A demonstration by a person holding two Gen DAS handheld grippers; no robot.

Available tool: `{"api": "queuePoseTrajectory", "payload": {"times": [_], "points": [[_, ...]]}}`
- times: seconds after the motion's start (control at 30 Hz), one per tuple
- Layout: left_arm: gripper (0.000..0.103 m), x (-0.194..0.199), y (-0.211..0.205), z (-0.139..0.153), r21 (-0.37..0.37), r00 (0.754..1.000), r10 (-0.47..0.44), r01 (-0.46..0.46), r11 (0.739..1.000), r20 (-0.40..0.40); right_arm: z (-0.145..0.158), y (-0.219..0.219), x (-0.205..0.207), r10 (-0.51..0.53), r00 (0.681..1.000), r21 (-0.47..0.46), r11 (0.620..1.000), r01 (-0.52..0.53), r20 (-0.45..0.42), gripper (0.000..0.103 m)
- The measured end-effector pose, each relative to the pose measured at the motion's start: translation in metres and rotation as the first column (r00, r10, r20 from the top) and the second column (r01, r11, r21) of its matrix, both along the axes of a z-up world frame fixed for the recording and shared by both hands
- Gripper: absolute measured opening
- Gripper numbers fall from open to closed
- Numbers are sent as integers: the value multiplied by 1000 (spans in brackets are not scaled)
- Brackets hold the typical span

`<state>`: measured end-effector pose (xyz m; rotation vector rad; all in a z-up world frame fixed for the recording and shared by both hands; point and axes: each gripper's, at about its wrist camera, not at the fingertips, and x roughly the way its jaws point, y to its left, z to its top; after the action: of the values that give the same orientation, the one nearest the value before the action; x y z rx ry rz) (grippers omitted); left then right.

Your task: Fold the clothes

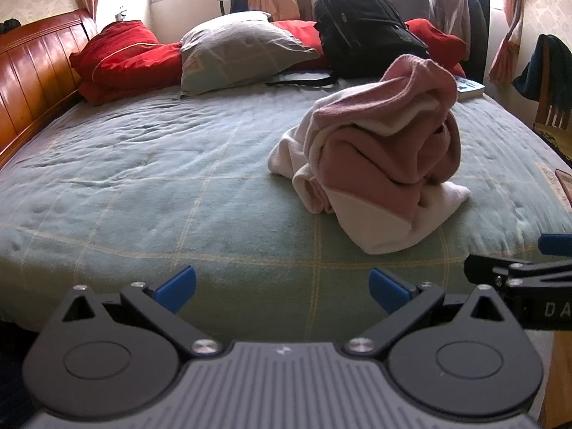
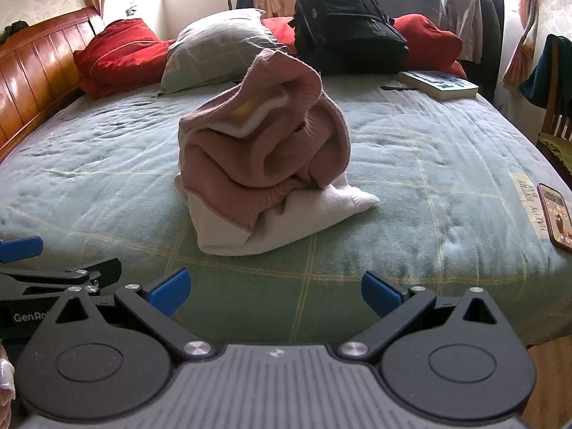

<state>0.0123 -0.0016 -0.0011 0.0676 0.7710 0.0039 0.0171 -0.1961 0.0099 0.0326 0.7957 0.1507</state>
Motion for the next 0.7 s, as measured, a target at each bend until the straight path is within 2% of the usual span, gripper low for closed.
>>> {"api": "queuePoseTrajectory", "payload": {"times": [0.7], "points": [[102, 26, -1, 0, 7, 1000, 2, -2, 1000, -9, -3, -1, 29, -1, 1000, -1, 1000, 1, -18, 103]]}}
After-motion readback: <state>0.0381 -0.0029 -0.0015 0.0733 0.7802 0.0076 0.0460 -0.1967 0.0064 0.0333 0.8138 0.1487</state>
